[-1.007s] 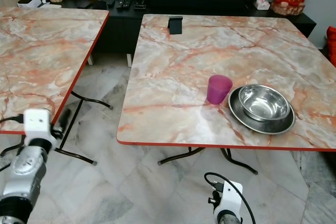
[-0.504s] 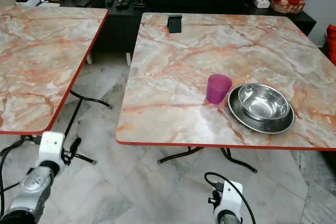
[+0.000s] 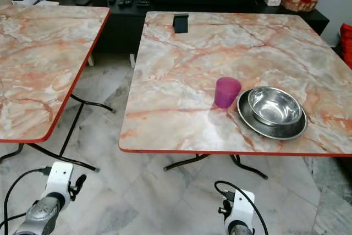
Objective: Setting the table
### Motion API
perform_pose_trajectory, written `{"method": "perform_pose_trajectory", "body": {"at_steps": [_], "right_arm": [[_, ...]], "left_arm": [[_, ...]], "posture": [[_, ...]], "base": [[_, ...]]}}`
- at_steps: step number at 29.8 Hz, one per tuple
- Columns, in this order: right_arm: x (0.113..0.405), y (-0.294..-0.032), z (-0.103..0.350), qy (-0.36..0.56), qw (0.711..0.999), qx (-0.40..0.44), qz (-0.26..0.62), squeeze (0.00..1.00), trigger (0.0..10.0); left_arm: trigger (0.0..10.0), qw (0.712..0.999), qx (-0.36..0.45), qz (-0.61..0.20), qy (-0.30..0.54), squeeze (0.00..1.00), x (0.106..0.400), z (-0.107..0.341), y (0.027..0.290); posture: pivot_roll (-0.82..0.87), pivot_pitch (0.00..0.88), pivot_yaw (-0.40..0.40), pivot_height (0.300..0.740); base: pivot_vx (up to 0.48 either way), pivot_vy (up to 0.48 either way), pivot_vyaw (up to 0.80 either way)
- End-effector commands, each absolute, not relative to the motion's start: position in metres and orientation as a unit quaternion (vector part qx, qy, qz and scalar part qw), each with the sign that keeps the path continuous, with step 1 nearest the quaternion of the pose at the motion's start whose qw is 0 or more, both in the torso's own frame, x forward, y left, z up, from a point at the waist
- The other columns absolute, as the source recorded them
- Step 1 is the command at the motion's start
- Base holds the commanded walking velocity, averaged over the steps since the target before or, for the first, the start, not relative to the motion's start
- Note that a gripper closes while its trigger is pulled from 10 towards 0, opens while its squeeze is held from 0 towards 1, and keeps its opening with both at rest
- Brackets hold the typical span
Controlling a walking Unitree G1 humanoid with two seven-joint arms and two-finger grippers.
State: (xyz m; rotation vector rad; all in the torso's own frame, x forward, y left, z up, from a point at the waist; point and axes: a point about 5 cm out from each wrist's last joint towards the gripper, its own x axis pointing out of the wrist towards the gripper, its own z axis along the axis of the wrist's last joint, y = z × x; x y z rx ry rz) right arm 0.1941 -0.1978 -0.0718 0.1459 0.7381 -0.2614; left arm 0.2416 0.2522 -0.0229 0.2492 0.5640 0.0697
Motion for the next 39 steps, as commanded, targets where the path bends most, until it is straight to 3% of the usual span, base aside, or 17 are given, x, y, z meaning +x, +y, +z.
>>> {"method": "perform_pose_trajectory", "body": {"at_steps": [1,18,30,39], "right_arm": [[0.192,-0.201,-0.073,0.363,0.919,0.073,-0.134,0.0,10.0],[0.186,-0.204,-0.076,0.376,0.915,0.066,-0.132,0.0,10.0],[0.183,-0.203,-0.077,0.382,0.912,0.069,-0.129,0.0,10.0],[0.183,-0.202,-0.078,0.384,0.913,0.064,-0.123,0.0,10.0]], "left_arm": [[10.0,0.94,0.14,0.034,0.309,0.0,0.23,-0.033,0.255],[10.0,0.905,0.098,0.117,0.397,0.0,0.186,-0.057,0.277],[10.0,0.903,0.085,0.123,0.404,0.0,0.182,-0.06,0.275],[10.0,0.896,0.086,0.128,0.417,0.0,0.173,-0.064,0.275]], "posture": [[0.05,0.065,-0.019,0.74],[0.04,0.045,-0.017,0.74],[0.04,0.03,-0.017,0.74],[0.04,0.024,-0.019,0.74]], "base": [[0.0,0.0,0.0],[0.0,0.0,0.0],[0.0,0.0,0.0],[0.0,0.362,0.0]]}}
